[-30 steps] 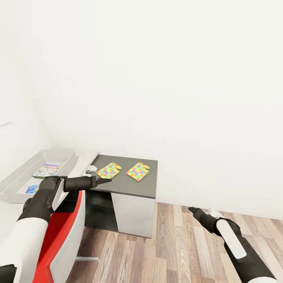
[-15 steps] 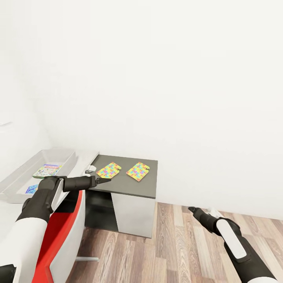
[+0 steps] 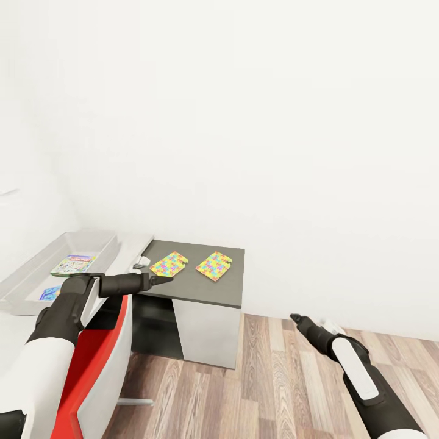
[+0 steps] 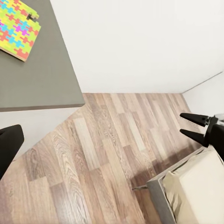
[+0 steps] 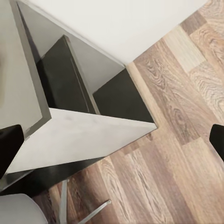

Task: Put all the toys in the child's room - the three board games (two on the bed and one on the table), the two jigsaw puzzles on the table, and the tennis ball on the table - inside the toy box on the table in the child's room.

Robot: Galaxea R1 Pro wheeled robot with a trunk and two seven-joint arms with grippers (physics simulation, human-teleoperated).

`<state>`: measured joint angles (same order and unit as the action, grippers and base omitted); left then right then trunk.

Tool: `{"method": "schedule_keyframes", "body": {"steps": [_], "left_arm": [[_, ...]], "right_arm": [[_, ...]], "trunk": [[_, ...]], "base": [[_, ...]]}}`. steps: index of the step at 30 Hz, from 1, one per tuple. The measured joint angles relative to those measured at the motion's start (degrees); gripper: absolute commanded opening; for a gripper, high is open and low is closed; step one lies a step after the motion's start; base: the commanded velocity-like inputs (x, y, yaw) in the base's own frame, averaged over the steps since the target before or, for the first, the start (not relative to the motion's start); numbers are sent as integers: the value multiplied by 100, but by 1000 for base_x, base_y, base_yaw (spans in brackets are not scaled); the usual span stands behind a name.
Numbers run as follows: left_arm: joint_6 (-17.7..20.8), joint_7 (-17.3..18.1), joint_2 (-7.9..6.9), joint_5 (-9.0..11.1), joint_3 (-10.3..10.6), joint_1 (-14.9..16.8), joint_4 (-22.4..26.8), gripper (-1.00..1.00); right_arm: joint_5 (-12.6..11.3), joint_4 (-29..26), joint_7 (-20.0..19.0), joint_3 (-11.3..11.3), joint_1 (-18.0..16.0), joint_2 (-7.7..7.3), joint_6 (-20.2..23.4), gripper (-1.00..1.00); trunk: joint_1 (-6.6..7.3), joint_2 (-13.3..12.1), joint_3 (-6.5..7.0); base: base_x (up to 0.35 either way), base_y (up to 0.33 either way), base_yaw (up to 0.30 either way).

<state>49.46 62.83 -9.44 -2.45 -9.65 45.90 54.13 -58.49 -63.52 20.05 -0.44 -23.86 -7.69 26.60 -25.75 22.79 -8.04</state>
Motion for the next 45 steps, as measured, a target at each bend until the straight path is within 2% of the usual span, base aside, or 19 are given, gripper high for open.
{"method": "schedule_keyframes", "body": {"steps": [8, 10, 13, 19, 45], "left_arm": [[1, 32, 0, 11, 1, 0, 1, 100], [5, 37, 0, 16, 1, 0, 2, 100], [17, 42, 1, 24, 2, 0, 12, 100], [13, 56, -12, 28, -1, 0, 20, 100], [-20, 42, 10, 35, 15, 0, 26, 100]], "right_arm": [[-68, -24, -4, -7, 0, 5, -39, 100], [-157, -18, -6, -7, 0, 5, -44, 100], [-443, 1, -25, -4, 0, 5, -58, 100], [-623, 12, -34, 13, 0, 12, -64, 100], [-656, 24, -40, 2, 0, 6, -65, 100]], "trunk": [[0, 0, -8], [0, 0, -9], [0, 0, -10], [0, 0, -10], [0, 0, -10]], "base": [[0, 0, -35], [0, 0, -11], [0, 0, -5], [0, 0, -1], [0, 0, 0]]}}
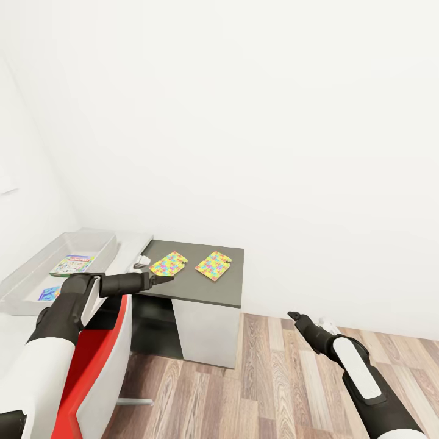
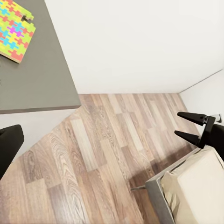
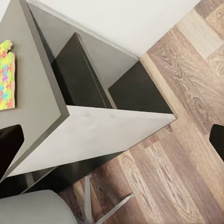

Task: Put all the toys in the child's room - the three board games (two on the bed and one on the table), the two jigsaw puzzles on the table, and the tennis ball on the table - inside the toy box on the table in the child's room.

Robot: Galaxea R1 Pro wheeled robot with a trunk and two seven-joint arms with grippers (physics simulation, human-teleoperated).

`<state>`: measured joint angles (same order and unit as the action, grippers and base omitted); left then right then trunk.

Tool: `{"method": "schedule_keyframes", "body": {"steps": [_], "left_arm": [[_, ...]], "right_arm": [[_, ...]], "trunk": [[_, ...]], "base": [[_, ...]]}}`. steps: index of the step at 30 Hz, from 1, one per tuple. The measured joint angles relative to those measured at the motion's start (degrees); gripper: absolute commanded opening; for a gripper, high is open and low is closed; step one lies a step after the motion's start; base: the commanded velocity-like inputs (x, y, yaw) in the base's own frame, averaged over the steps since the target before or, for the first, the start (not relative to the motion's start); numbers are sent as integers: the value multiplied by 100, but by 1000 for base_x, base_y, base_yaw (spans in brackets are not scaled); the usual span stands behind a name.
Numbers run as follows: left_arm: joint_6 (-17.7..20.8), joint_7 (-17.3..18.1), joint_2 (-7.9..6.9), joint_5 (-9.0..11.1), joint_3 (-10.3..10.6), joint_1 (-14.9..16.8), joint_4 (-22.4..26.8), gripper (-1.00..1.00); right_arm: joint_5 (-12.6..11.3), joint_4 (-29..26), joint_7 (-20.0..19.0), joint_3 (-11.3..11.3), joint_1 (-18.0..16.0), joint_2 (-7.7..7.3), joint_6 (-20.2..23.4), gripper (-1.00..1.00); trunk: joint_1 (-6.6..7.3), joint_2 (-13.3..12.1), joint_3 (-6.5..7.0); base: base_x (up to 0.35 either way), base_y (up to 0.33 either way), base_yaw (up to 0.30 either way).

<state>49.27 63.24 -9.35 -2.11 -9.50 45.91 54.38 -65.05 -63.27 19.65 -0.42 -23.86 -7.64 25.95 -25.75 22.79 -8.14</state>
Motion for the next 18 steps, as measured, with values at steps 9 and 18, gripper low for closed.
{"method": "schedule_keyframes", "body": {"steps": [9, 18], "left_arm": [[3, -14, 1, -4, 6, 0, -2, 100], [0, -5, -8, -4, -16, 0, 0, 100]], "right_arm": [[0, -1, -2, 6, 0, 6, 1, 100], [4, 0, -2, 10, 0, 8, 0, 100]], "trunk": [[1, 0, 0], [0, 0, 0]], "base": [[108, -102, 0], [23, -22, 0]]}}
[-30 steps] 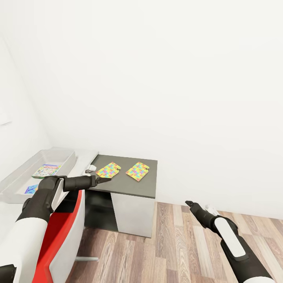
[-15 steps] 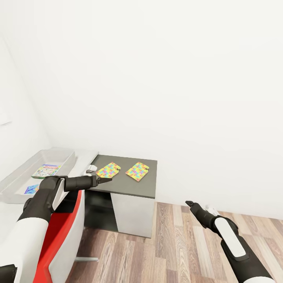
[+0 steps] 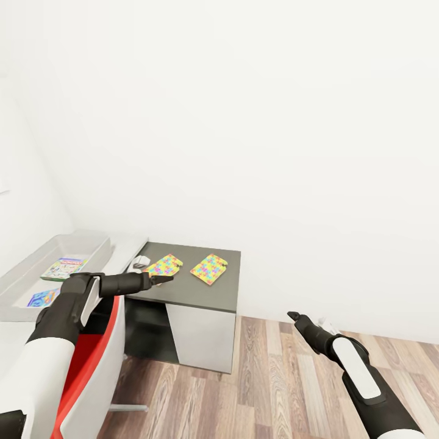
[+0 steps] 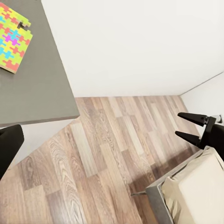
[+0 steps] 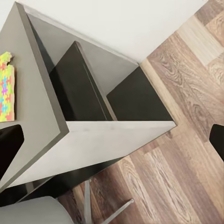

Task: Put all the toys in the child's room - the three board games (two on the bed and one on the table), the two jigsaw puzzles on the table, and the tennis ball on the table - inside the toy box on the table in the child's room.

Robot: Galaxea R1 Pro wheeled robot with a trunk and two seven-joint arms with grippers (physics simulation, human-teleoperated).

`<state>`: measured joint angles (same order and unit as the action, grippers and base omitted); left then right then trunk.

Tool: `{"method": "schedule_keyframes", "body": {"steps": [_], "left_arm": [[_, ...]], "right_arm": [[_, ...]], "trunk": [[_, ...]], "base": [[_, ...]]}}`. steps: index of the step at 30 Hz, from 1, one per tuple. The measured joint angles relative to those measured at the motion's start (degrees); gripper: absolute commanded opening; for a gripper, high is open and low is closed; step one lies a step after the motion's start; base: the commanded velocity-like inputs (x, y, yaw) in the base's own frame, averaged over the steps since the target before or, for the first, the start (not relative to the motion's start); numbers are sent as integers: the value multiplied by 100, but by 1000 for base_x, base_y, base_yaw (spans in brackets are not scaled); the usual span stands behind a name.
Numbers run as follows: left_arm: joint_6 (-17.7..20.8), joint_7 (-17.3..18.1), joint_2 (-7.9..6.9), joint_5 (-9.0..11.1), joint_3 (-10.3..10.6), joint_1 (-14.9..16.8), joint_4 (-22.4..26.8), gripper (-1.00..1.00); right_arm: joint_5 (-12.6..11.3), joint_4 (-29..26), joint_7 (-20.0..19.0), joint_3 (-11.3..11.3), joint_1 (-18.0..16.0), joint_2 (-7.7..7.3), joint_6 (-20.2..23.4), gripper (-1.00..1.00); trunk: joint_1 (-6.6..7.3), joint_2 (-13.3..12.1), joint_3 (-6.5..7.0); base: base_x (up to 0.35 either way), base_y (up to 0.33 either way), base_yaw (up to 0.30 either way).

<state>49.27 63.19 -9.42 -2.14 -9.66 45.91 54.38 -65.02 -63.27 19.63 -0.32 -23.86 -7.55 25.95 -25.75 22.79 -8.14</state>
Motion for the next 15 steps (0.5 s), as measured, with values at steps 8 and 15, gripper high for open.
{"method": "schedule_keyframes", "body": {"steps": [8, 15], "left_arm": [[-6, -6, -6, 0, -7, 0, 0, 100], [-7, -15, -1, 0, -7, 1, -2, 100]], "right_arm": [[-4, 0, -2, -5, 0, 0, 0, 100], [-2, -1, -5, 7, 1, 0, -2, 100]], "trunk": [[0, 0, 0], [0, 0, 2]], "base": [[1, -1, 0], [0, 0, -36]]}}
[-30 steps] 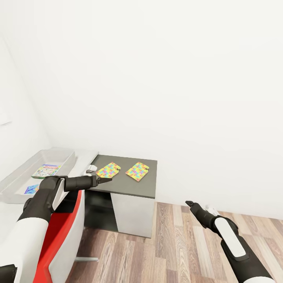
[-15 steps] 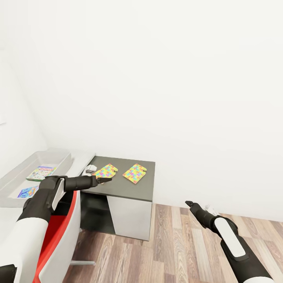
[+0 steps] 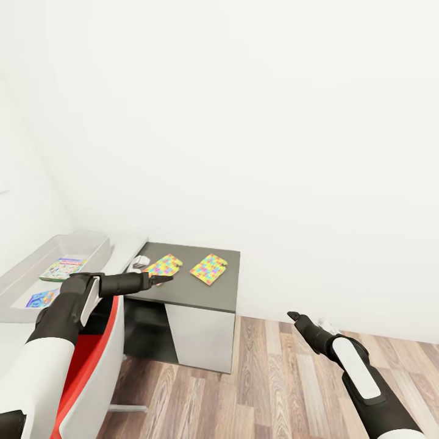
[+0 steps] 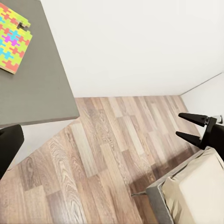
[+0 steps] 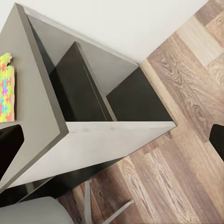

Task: Put all the toys in the child's room - the three board games (two on the bed and one on the table), the two jigsaw puzzles on the table, and the tennis ball on the table - inside the toy box on the table in the child's room.

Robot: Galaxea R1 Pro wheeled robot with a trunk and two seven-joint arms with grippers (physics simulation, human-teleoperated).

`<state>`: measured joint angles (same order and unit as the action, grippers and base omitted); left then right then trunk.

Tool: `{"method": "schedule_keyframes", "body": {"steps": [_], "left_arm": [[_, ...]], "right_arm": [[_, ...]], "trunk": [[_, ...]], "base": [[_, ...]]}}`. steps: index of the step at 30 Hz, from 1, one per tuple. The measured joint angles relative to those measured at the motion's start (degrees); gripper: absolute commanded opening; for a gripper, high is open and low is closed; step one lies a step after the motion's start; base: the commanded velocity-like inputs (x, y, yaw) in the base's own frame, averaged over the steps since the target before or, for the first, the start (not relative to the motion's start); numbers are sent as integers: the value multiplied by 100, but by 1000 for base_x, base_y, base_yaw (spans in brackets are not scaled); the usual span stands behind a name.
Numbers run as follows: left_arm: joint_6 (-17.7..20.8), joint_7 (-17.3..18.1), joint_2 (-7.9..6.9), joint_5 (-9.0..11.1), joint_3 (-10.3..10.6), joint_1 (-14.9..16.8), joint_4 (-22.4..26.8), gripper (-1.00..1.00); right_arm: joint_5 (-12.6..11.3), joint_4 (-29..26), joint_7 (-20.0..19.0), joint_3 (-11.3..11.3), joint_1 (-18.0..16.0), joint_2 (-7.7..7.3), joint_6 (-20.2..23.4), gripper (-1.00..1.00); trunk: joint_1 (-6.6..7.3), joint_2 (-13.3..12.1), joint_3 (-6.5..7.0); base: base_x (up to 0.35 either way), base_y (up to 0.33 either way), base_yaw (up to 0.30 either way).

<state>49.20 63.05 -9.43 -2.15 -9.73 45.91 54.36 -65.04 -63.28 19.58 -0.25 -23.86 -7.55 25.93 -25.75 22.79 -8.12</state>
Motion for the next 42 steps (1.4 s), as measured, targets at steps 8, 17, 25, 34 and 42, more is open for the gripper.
{"method": "schedule_keyframes", "body": {"steps": [8, 17, 25, 34, 42], "left_arm": [[1, -29, 6, 0, 9, -1, 2, 100], [1, -34, 8, 0, 15, -1, 1, 100], [0, -23, 4, 0, 11, 0, 2, 100], [-1, -4, 3, 0, 5, 1, 0, 100], [-1, 5, 1, 0, 1, 0, 1, 100]], "right_arm": [[-5, 1, -2, -2, -1, 0, -4, 100], [-12, 6, -2, -14, -1, 0, -1, 100], [-9, 7, -2, -8, 0, -1, -1, 100], [-8, 6, -1, -8, 1, 0, -1, 100], [-12, 5, -1, -10, 0, 0, -2, 100]], "trunk": [[0, 0, 4], [0, 0, 4], [1, -1, 20], [1, 0, 76], [2, 0, 124]], "base": [[0, 0, -24], [0, -5, -1], [38, -110, -77], [28, -31, -200], [115, -105, -172]]}}
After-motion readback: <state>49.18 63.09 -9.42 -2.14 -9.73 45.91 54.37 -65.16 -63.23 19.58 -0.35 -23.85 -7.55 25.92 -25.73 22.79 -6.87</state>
